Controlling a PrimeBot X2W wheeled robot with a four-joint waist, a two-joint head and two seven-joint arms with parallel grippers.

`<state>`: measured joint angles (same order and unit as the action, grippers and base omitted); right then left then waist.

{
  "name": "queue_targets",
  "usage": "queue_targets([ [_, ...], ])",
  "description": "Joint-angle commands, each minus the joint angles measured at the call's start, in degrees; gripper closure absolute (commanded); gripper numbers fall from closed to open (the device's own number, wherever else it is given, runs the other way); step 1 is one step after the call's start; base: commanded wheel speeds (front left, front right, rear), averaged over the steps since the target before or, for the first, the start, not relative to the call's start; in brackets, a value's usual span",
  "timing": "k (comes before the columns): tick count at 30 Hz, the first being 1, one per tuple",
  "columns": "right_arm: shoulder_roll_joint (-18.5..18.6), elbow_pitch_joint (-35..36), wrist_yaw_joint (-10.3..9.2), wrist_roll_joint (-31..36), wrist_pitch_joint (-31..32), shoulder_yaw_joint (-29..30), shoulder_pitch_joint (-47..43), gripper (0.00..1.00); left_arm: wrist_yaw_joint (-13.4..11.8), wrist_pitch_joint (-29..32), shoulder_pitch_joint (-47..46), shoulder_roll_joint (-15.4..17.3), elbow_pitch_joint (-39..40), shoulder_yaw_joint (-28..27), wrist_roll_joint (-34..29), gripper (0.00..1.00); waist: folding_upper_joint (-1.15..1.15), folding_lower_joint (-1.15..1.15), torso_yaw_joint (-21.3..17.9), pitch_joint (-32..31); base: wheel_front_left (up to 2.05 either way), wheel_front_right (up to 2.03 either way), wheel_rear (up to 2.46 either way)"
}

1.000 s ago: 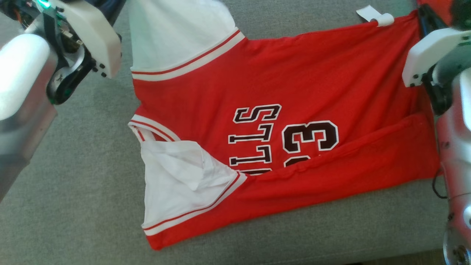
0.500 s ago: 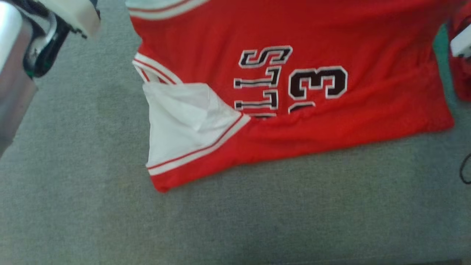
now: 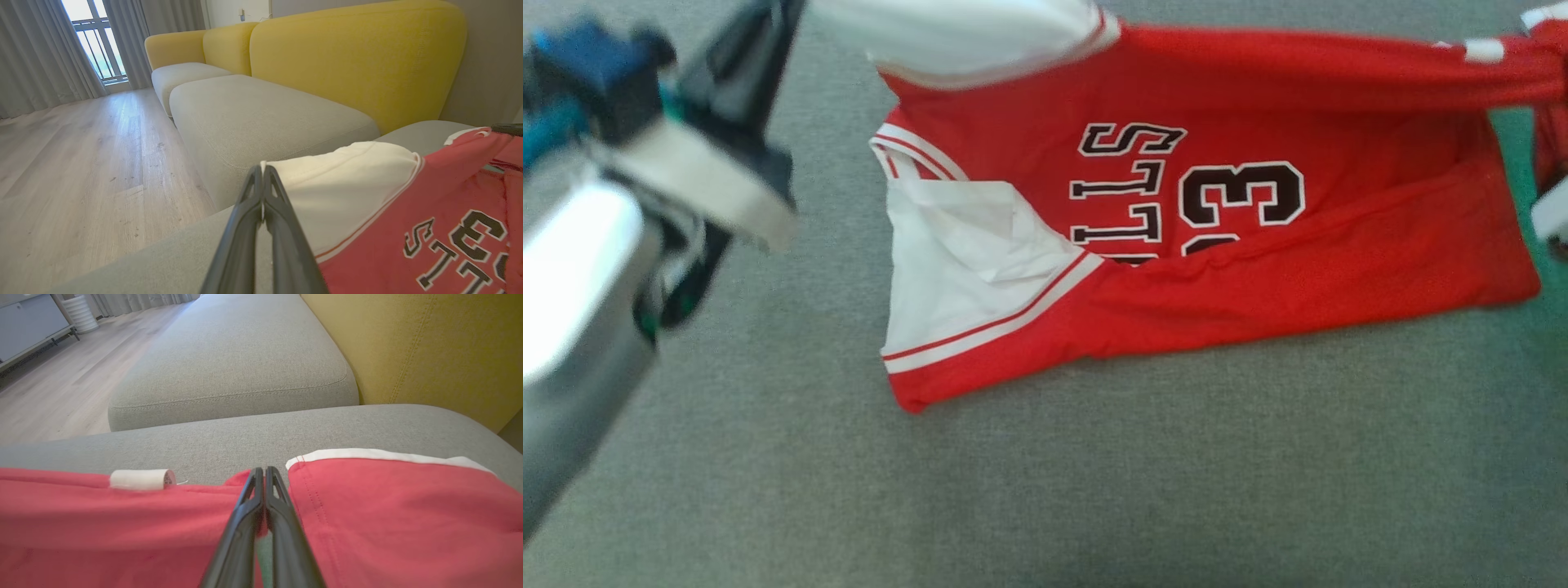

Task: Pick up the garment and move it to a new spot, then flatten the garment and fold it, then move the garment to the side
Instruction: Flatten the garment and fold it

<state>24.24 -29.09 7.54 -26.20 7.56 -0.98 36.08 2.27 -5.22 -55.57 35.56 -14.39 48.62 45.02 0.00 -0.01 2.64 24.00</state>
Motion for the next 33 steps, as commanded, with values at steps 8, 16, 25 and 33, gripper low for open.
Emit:
queue_targets([
  [8,1.7,7.6,-0.05,-1.1,0.4,3.5,-11.2,1.00,-7.8,-2.7,14.2,8.2,16.0,-2.2,2.9,1.00,0.00,0.01,1.9,-2.4,0.00,0.00,0.00],
  [16,-0.2,11.3,-0.05,-0.4,1.9,6.4,-18.8,1.00,-12.8,-4.9,25.8,8.7,21.8,0.9,3.6,1.00,0.00,0.01,2.3,-2.9,0.00,0.00,0.00],
  [25,-2.8,11.0,-0.05,1.3,2.4,7.2,-21.1,0.00,-13.6,-5.8,30.8,4.1,17.6,4.7,4.3,0.89,0.00,0.01,2.5,-3.6,0.00,0.00,0.00],
  [33,-6.1,11.5,-0.05,1.8,0.2,10.1,-26.4,0.00,-19.8,-9.1,33.7,-1.4,14.4,2.4,1.6,0.00,0.00,0.01,2.4,-8.6,0.00,0.00,0.00],
])
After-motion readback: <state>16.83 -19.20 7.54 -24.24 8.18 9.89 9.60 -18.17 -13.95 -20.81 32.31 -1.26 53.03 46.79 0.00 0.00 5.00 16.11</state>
